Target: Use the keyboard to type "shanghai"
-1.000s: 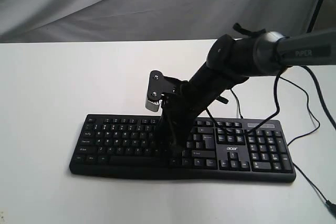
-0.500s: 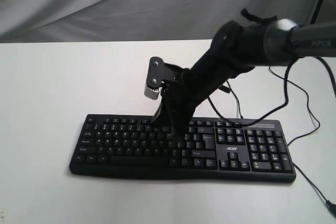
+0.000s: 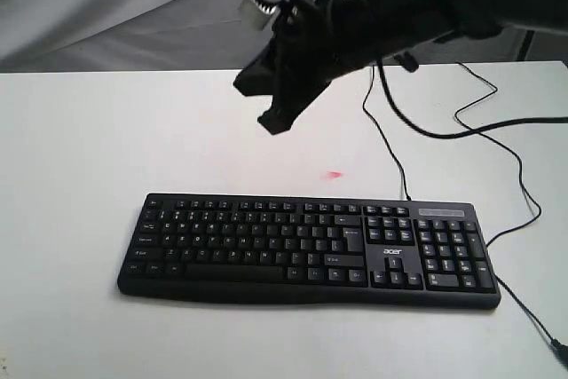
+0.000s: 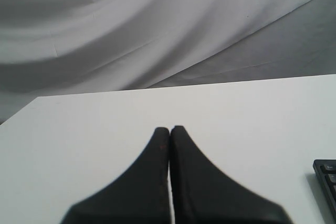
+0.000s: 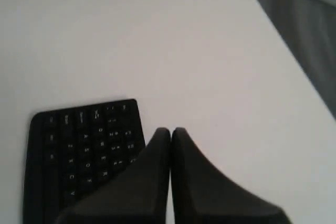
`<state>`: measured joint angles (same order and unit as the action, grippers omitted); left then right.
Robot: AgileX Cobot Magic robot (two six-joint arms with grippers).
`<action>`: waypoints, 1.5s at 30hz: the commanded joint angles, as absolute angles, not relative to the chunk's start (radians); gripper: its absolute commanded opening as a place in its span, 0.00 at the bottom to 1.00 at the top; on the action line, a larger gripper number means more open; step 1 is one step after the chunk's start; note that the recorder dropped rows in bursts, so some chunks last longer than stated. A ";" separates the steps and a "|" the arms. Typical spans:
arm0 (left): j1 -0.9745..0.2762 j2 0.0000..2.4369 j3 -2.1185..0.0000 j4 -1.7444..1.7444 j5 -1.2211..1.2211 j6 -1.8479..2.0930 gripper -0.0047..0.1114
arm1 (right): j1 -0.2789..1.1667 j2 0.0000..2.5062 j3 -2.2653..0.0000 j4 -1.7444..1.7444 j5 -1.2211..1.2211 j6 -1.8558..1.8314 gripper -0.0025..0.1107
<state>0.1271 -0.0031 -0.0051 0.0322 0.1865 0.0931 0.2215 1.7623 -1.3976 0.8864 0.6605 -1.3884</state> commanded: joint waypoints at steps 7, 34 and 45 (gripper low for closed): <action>0.123 0.000 0.000 0.032 0.180 0.090 0.05 | 0.220 1.402 -1.393 0.900 0.657 -1.319 0.02; 0.123 0.000 0.000 0.032 0.180 0.090 0.05 | 0.220 1.014 -1.393 0.916 0.550 -1.222 0.02; 0.123 0.000 0.000 0.032 0.180 0.090 0.05 | 0.220 0.938 -1.393 0.584 0.616 -0.998 0.02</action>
<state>0.1271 -0.0031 -0.0051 0.0322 0.1865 0.0931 0.2215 0.9680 -1.3976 0.7318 0.5740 -1.1255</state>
